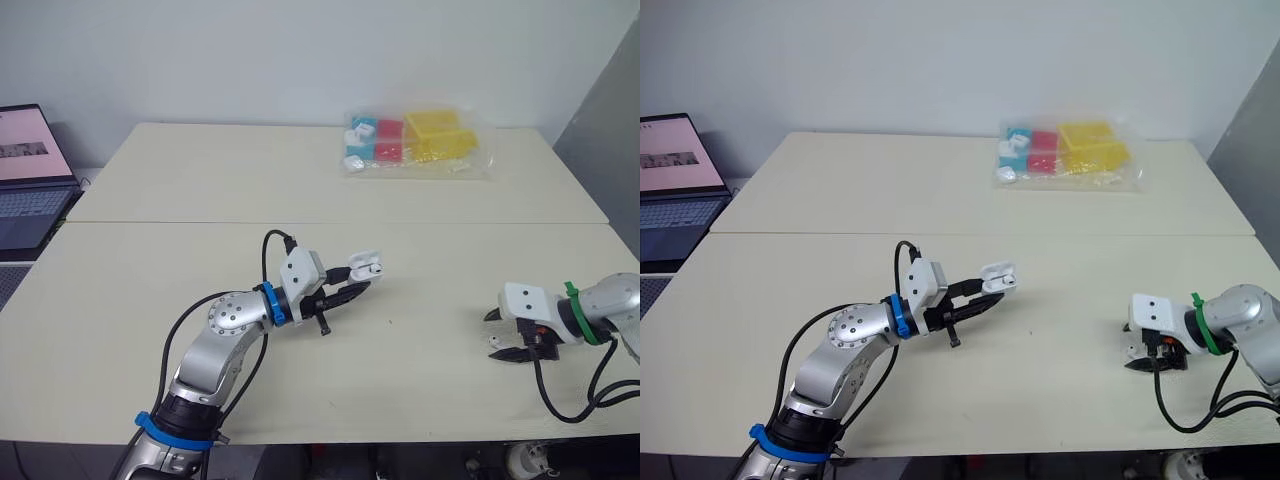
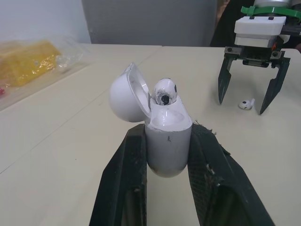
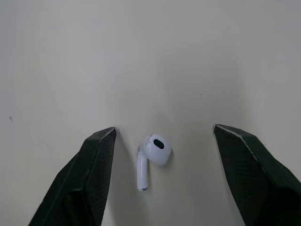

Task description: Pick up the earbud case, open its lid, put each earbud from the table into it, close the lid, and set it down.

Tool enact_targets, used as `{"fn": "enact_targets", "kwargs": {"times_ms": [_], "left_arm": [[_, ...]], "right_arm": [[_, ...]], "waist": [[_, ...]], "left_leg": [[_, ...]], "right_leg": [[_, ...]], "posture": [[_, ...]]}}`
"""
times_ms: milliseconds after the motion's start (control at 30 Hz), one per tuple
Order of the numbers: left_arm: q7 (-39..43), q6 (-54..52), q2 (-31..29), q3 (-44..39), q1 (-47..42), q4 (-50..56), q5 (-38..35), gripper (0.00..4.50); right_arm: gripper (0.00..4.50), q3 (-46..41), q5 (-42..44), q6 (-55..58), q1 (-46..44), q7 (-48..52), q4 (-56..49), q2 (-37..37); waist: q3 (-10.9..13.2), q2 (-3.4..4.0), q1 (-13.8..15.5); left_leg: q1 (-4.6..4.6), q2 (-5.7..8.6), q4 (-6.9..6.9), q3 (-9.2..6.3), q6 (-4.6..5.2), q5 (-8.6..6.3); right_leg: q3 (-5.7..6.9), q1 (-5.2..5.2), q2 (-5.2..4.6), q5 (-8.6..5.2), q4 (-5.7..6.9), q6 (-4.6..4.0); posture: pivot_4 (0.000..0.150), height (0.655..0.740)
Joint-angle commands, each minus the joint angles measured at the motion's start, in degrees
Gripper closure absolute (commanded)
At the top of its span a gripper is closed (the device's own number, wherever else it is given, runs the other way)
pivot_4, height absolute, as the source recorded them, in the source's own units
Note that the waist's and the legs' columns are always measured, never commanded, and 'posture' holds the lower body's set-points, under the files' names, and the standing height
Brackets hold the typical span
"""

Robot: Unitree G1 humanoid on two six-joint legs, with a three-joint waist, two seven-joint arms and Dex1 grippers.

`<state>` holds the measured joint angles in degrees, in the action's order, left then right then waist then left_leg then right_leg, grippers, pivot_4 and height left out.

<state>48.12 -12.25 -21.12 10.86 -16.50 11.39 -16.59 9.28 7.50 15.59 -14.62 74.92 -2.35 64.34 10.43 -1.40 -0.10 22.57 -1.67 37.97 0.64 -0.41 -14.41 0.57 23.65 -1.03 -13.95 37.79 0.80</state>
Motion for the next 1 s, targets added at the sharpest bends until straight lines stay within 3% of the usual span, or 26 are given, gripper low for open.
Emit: {"fn": "enact_targets", "kwargs": {"times_ms": [33, 233, 467, 700, 1000], "left_arm": [[-0.48, 0.42, 0.41, -0.27, -0.74, 2.2, -0.6, 3.7], [-1.15, 1.54, 1.36, 0.38, 0.9, 2.23, -0.06, 3.7], [-1.76, 2.74, 3.12, 1.31, 1.05, 0.28, 0.91, 3.7], [-1.92, 5.13, 5.07, 1.89, 0.61, -2.47, 1.98, 3.7], [-2.55, 6.42, 6.55, 2.46, 0.57, -3.6, 2.6, 3.7]], "right_arm": [[1.2, -5.53, 3.37, 5.4, 0.08, 1.85, -6.16, 4.17], [1.2, -6.9, 5.37, 21.51, 1.37, -3.0, -15.28, 5.29], [1.2, 2.66, 1.27, 40.6, -3.45, -8.55, -21.91, 6.84], [1.2, 13.03, -5.36, 38.22, -8.28, -7.1, -18.32, 6.96], [1.2, 17.71, -8.94, 37.35, -12.6, -5.49, -15.53, 4.37]], "waist": [[0.01, 0.04, 0.02], [0.01, 0.04, 0.1], [0.01, 0.04, 0.05], [0.01, 0.04, 0.08], [0.0, 0.04, -0.02]], "left_leg": [[0.01, 0.0, 0.0, 0.0, 0.0, 0.0], [0.02, -0.01, 0.0, -0.08, 0.0, 0.0], [0.03, 0.0, 0.01, -0.04, 0.0, 0.0], [0.17, 0.02, 0.01, -0.05, 0.0, 0.0], [0.17, 0.01, 0.05, -0.02, 0.0, 0.0]], "right_leg": [[0.0, 0.0, -0.01, 0.0, 0.0, 0.0], [0.0, -0.02, -0.04, 0.0, -0.04, 0.0], [0.01, -0.01, -0.05, 0.0, -0.03, 0.0], [0.02, 0.13, -0.05, -0.01, -0.05, -0.01], [0.03, 0.15, -0.04, 0.01, -0.02, 0.02]], "posture": [[0.15, 0.74], [0.15, 0.74], [0.15, 0.74], [0.15, 0.74], [0.15, 0.74]]}}
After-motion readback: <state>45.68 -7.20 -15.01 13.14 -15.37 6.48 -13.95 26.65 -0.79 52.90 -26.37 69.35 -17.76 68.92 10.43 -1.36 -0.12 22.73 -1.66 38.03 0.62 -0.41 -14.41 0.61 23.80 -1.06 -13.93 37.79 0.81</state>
